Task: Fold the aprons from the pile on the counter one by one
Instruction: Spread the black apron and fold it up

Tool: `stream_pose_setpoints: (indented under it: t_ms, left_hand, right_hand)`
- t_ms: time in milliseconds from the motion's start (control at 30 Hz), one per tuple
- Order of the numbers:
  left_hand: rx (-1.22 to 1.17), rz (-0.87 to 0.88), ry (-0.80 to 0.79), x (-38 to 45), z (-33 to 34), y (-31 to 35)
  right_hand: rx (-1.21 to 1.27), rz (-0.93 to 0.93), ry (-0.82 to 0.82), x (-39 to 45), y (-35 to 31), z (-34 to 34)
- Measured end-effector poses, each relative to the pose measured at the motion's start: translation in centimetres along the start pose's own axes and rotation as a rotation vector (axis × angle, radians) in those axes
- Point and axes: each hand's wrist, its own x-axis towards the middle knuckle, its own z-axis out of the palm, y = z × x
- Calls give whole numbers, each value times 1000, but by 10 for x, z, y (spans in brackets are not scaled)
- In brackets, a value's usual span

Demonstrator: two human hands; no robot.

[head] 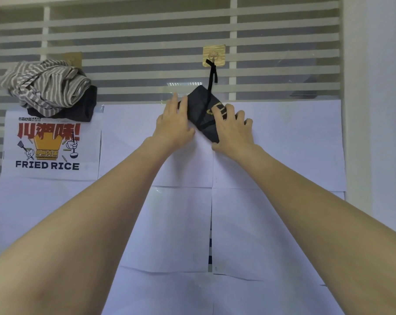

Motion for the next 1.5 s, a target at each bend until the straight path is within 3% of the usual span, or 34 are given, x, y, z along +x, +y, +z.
stream_pose_setpoints:
  t_ms: [133,233,433,533,633,733,833,967,1167,1367,1500]
  left_hand:
    - [-312,-134,-11,9,-2,-4]
    - [-621,-227,-15,9,4,-7]
    - [-968,-413,50,13,7,-20]
    - [-1070,-395,21,14,4,-18]
    - [-1027,-282,22,13,3,-12]
    - [-896,-135,112,15,6,-5]
    - [-894,-117,185,16,10,-2]
    - [-962,-188,237,11,24,-9]
    - [-1086,-303,252,10,35,-13]
    - [-1236,-368,259,15,32,-13]
    - [-1295,-427,211,15,35,-17]
  right_hand:
    - [-42,-257,88,15,25,-9]
    - [-81,-379,56,30,36,-21]
    - [114,-443,-72,52,32,-24]
    - [118,-441,-100,51,27,-18]
    - [280,-346,-46,46,18,-17]
    - [472,-130,160,40,11,-16]
    - [318,-10,278,30,8,-11]
    - [156,-34,231,26,7,-9]
    - [310,-71,98,28,5,-4]
    - [944,292,218,33,13,-2]
    - [1079,337,139,36,18,-8]
